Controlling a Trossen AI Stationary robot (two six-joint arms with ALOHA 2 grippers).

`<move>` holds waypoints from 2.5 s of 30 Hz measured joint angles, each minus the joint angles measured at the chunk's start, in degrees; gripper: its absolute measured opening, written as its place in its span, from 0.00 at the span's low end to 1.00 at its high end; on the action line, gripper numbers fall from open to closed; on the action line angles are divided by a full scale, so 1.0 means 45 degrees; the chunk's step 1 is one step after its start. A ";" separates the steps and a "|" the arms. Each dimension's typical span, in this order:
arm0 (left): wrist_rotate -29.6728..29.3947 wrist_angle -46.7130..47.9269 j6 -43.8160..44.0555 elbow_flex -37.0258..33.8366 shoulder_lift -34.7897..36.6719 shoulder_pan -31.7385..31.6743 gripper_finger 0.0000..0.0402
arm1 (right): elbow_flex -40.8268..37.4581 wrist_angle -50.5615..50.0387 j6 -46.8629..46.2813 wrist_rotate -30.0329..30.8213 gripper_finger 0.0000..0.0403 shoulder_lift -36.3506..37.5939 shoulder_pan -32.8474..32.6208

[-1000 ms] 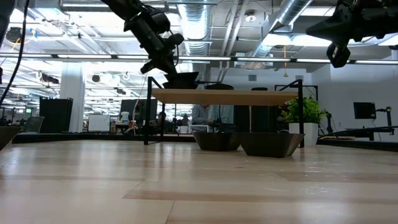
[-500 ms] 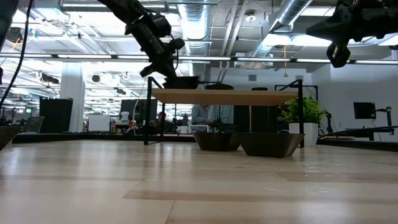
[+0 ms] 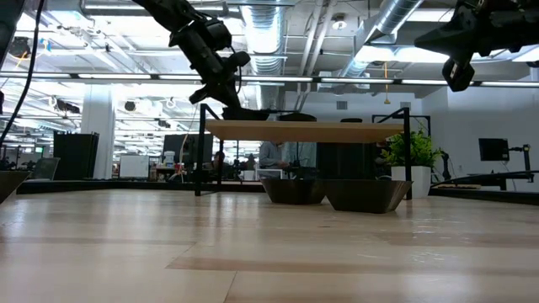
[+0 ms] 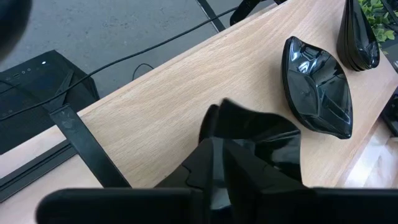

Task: Pick & Place Mini shaped plates
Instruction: Stack the black distorted square plate on top of the other black distorted square plate on the shelf, then stack the bottom black distorted square plate on top of the other black distorted square plates on the shelf

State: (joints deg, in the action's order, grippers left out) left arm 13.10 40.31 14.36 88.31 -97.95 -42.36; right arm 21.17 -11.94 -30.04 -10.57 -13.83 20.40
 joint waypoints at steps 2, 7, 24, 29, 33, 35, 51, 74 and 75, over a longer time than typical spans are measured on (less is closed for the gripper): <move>0.0000 0.0041 0.0004 0.0000 0.0000 0.0006 0.11 | 0.0000 0.0000 0.0000 0.0000 0.00 -0.0001 -0.0004; 0.0013 0.0083 -0.0032 0.0000 0.0008 0.0011 0.20 | 0.0000 0.0000 0.0000 -0.0005 0.00 -0.0003 -0.0005; -0.0503 0.2180 0.1938 -0.1230 0.4795 0.4831 0.31 | 0.0000 0.0000 0.0000 0.0000 0.00 -0.0003 0.0000; -0.2267 0.2191 0.4570 -0.3578 0.6845 0.7362 0.29 | 0.0000 -0.0001 0.0005 -0.0001 0.00 0.0001 -0.0001; -0.2905 0.2174 0.8126 -0.5585 0.8229 0.9022 0.29 | 0.0000 -0.0005 0.0005 -0.0005 0.00 -0.0003 0.0000; -0.3181 0.2145 0.9580 -0.6555 0.8809 0.9828 0.29 | 0.0000 -0.0005 0.0005 -0.0005 0.00 0.0002 0.0000; -0.3434 0.1429 1.0894 -1.0070 0.8478 1.5499 0.29 | 0.0000 -0.0005 0.0005 -0.0005 0.00 0.0002 0.0000; -0.3439 -0.0627 0.9522 -1.1045 0.5231 1.7327 0.29 | 0.0000 0.0005 0.0005 -0.0005 0.00 0.0002 0.0000; -0.3439 -0.0679 0.9522 -1.1045 0.5231 1.7327 0.29 | 0.0000 0.0005 0.0005 -0.0005 0.00 0.0002 0.0000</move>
State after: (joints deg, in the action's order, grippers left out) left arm -2.37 37.26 57.21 38.61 -74.41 35.62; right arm 21.17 -11.92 -30.02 -10.59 -13.82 20.40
